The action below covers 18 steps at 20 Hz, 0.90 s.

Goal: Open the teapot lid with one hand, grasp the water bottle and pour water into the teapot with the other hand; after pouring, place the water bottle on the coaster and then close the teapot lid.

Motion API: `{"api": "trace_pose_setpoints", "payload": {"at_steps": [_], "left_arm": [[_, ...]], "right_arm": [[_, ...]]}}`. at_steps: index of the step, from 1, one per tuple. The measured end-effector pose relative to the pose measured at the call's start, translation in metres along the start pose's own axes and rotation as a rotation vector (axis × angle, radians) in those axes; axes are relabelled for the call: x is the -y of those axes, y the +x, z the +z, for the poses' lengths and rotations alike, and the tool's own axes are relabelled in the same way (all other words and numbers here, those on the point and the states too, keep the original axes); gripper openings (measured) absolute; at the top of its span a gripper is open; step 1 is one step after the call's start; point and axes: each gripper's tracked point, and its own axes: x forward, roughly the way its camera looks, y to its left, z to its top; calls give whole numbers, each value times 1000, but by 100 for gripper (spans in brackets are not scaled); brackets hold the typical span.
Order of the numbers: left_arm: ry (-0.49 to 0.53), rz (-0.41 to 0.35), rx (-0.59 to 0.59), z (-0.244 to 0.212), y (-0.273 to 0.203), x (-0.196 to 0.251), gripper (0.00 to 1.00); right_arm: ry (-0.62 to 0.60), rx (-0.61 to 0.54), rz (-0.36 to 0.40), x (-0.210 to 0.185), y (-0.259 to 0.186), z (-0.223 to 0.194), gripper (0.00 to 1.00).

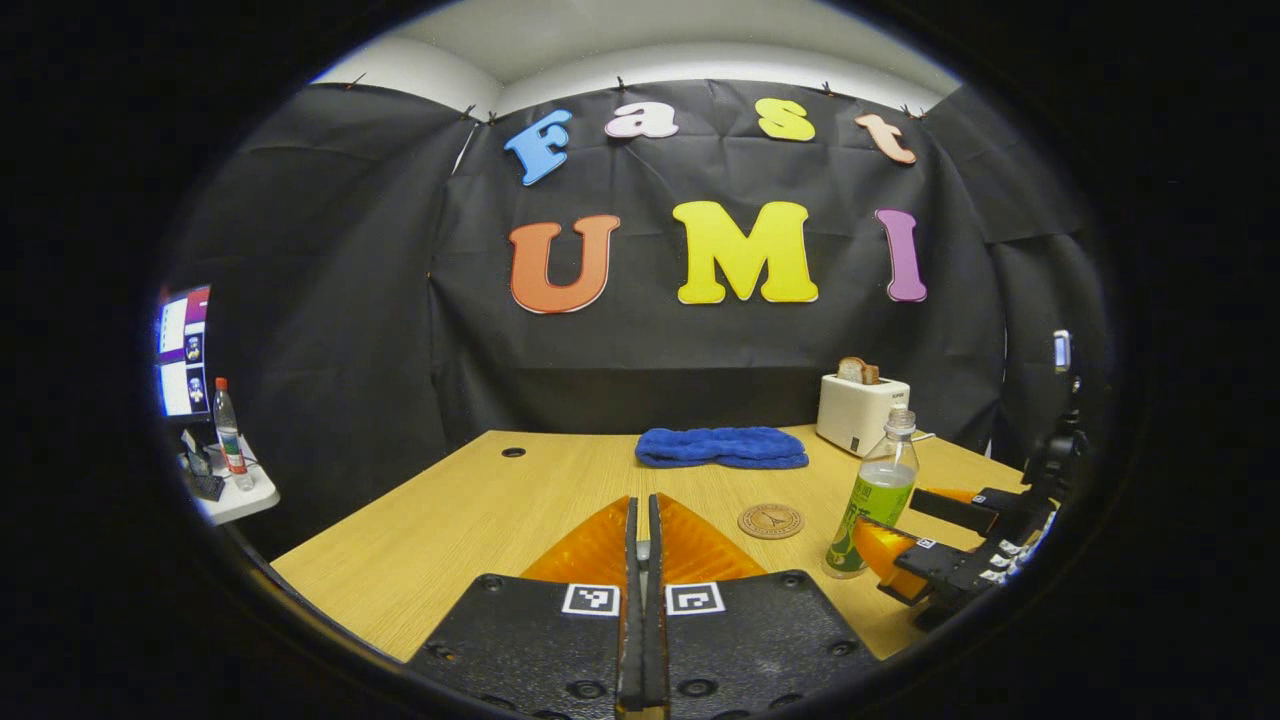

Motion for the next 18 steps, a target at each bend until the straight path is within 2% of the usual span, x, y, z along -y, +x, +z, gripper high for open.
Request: {"api": "trace_pose_setpoints", "payload": {"at_steps": [5,7,8,10,18], "left_arm": [[1,15,10,4,-8,-18,3],[5,6,8,4,-12,-22,2],[5,6,8,5,-13,-24,3],[9,3,13,8,-16,-28,3],[25,-24,64,24,-29,-47,3]], "right_arm": [[11,-80,11,-5,20,-15,95],[-13,-77,-28,0,19,-15,78],[-30,-74,-23,-7,17,-15,73],[-67,-66,-22,-15,12,-8,72],[-405,-142,-122,-40,9,2,71]]}}
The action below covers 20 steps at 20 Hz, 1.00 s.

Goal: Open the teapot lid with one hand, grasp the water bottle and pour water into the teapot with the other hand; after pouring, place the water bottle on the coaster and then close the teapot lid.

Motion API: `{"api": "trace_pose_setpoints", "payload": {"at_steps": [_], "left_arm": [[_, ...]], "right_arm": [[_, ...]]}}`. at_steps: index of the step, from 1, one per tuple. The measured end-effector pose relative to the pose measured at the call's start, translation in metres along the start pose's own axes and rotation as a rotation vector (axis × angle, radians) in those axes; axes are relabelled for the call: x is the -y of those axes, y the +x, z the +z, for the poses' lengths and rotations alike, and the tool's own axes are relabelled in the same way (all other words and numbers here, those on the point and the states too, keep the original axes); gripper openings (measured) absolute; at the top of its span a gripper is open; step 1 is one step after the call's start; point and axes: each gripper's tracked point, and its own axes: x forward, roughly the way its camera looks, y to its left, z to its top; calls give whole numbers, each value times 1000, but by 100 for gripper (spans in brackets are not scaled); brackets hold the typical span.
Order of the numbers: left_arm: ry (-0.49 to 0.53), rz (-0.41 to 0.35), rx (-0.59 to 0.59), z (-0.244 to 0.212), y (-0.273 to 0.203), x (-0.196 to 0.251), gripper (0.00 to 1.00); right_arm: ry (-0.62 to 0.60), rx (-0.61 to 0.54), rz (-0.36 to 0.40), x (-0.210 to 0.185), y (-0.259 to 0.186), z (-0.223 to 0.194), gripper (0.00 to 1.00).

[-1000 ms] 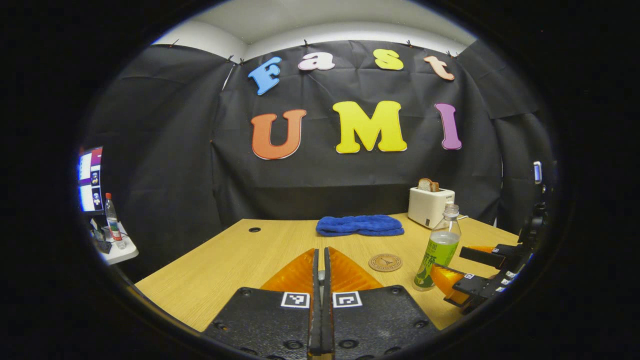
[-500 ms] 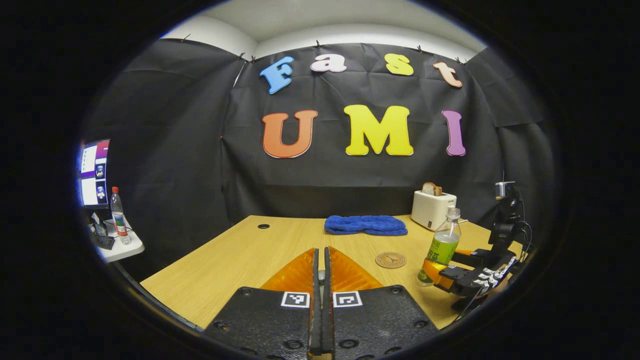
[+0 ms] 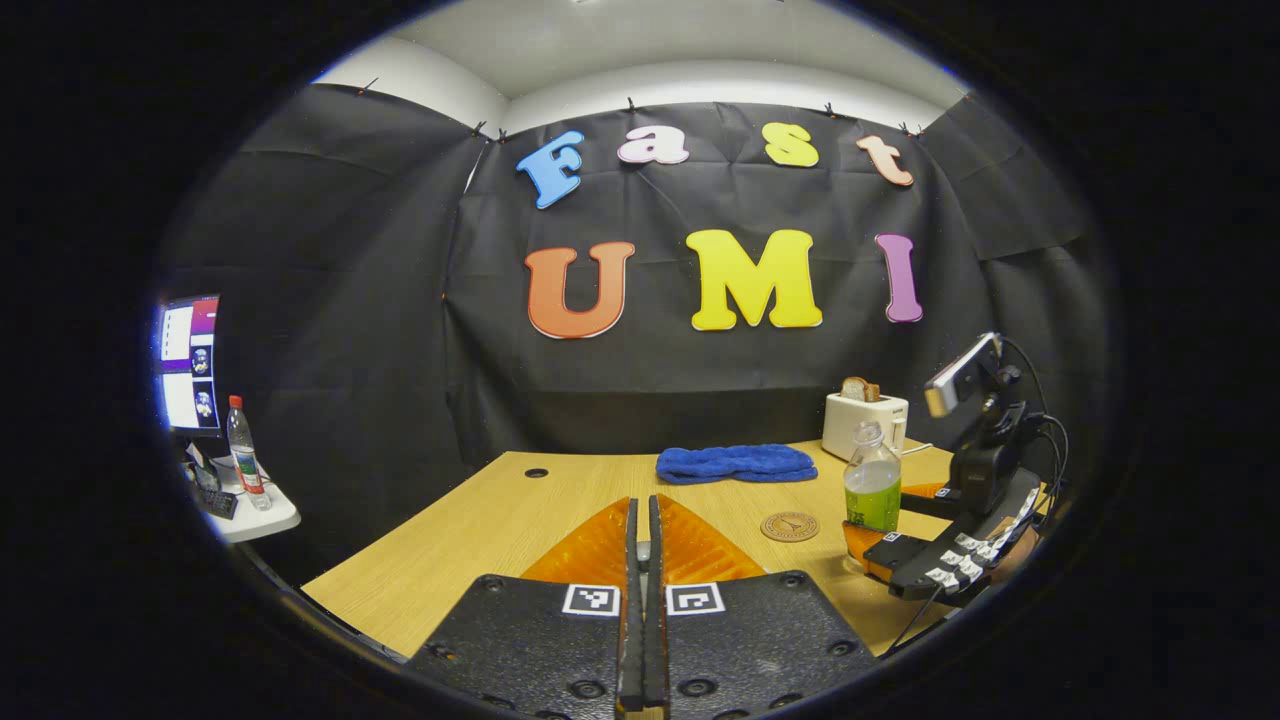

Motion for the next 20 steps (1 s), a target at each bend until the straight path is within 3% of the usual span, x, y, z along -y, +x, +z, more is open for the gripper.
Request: {"api": "trace_pose_setpoints", "payload": {"at_steps": [4,9,20], "left_arm": [[-50,-17,-2,1,-3,-10,3],[-58,14,-30,-7,0,-28,2],[-123,12,-12,1,-6,-40,3]], "right_arm": [[-179,-8,-74,-8,4,3,71],[-409,-6,-120,-22,13,5,71],[-904,107,-294,-19,17,22,70]]}}
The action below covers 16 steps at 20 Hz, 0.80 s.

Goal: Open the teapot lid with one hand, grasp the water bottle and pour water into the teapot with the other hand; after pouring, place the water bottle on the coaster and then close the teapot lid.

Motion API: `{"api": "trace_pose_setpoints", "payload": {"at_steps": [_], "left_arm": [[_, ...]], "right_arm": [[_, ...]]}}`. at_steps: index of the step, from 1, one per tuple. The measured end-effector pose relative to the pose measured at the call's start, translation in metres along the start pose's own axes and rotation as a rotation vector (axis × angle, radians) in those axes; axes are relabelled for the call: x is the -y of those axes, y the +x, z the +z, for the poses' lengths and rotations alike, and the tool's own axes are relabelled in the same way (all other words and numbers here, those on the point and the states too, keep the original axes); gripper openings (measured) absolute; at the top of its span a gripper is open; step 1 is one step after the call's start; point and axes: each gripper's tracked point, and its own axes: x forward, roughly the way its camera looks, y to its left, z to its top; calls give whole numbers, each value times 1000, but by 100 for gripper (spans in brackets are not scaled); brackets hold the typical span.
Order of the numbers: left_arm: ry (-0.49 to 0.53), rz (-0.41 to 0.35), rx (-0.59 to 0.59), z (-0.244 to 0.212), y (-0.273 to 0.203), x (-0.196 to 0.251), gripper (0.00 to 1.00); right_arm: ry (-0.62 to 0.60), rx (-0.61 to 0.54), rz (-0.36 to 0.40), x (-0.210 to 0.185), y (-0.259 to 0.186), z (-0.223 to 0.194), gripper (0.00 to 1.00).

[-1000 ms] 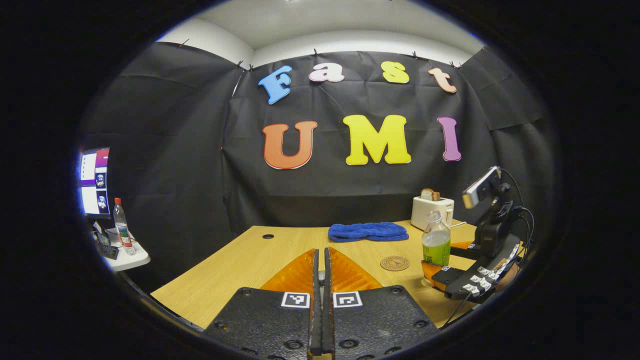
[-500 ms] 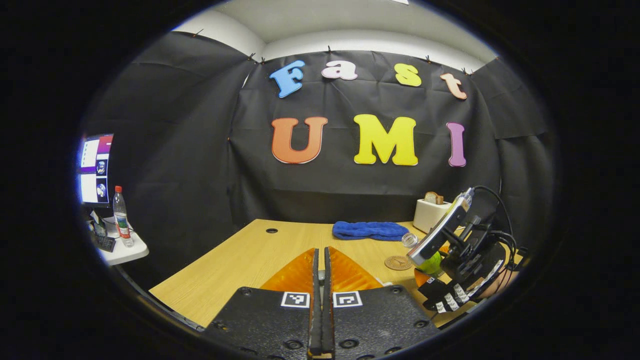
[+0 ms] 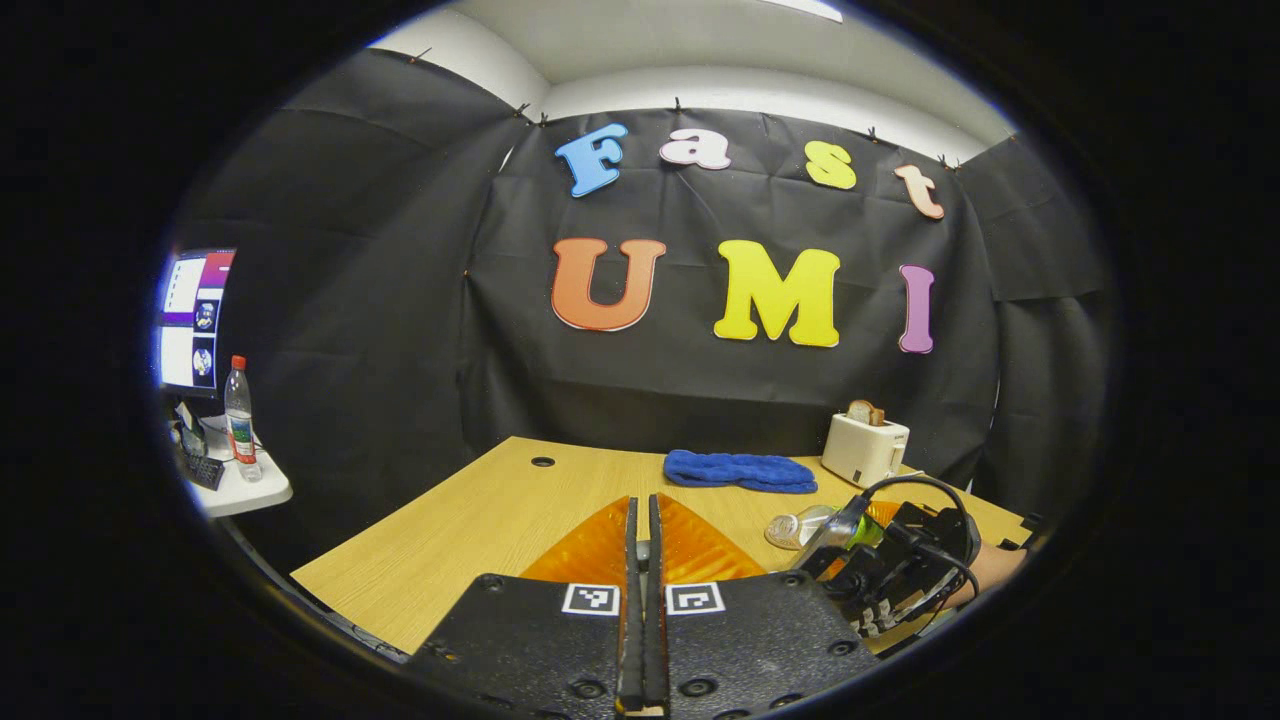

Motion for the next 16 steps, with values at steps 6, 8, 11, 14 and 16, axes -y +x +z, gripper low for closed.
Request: {"api": "trace_pose_setpoints", "payload": {"at_steps": [6,8,11,14,16], "left_arm": [[9,2,-5,-1,-1,0,3],[16,-3,-6,-2,-1,2,2],[20,-11,-12,-1,-1,4,3],[22,-15,-20,-3,-1,5,3],[24,-16,-22,-5,0,4,3]], "right_arm": [[-215,60,-61,8,1,11,70],[-289,71,-82,12,1,13,72],[-393,93,-112,14,1,16,72],[-495,119,-140,16,-2,21,70],[-561,139,-173,16,-9,26,70]]}}
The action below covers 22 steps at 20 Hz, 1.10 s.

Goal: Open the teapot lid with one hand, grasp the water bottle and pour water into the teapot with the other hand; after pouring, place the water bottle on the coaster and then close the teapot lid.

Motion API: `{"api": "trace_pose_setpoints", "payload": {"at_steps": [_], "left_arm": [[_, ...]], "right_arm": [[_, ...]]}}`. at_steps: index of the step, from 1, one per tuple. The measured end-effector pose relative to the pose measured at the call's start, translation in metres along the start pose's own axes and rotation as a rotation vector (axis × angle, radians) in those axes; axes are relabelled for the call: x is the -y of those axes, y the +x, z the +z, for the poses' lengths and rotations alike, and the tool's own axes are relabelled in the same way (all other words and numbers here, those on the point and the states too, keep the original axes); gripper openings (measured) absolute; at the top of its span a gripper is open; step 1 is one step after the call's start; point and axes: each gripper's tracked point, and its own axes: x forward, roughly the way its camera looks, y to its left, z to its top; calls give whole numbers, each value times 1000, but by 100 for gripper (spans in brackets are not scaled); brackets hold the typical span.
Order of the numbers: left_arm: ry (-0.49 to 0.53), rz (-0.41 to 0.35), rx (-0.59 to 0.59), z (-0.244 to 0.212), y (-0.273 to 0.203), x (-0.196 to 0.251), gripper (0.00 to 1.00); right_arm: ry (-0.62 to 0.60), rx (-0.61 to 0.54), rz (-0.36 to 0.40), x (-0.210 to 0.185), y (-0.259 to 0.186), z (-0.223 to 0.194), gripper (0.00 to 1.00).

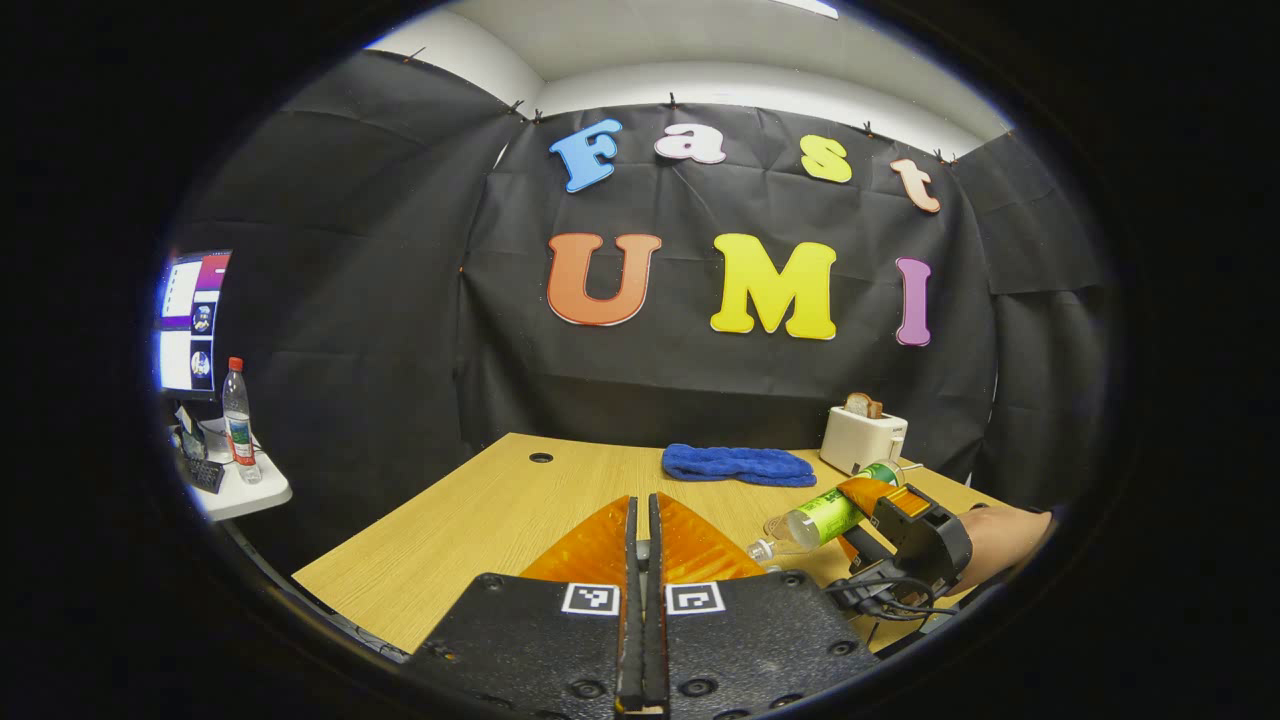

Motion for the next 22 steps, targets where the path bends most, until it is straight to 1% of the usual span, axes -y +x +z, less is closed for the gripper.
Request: {"api": "trace_pose_setpoints", "payload": {"at_steps": [1,4,7,9,11,14,18,22], "left_arm": [[1,-1,-3,-1,1,0,3],[6,1,-12,-4,2,-1,3],[18,4,-17,-6,2,-1,3],[27,14,-15,-6,1,-2,3],[30,16,-6,-2,1,-2,3],[27,6,-4,-2,0,1,3],[22,12,-17,-6,2,-1,4],[22,13,-18,-6,1,-1,3]], "right_arm": [[-19,7,-11,0,-2,2,72],[-78,20,-40,3,-3,5,69],[-141,41,-81,6,-9,10,70],[-184,56,-117,10,-11,13,72],[-230,71,-148,12,-12,14,71],[-243,81,-159,13,-7,12,72],[-263,88,-205,16,-8,12,72],[-270,90,-228,18,-8,13,70]]}}
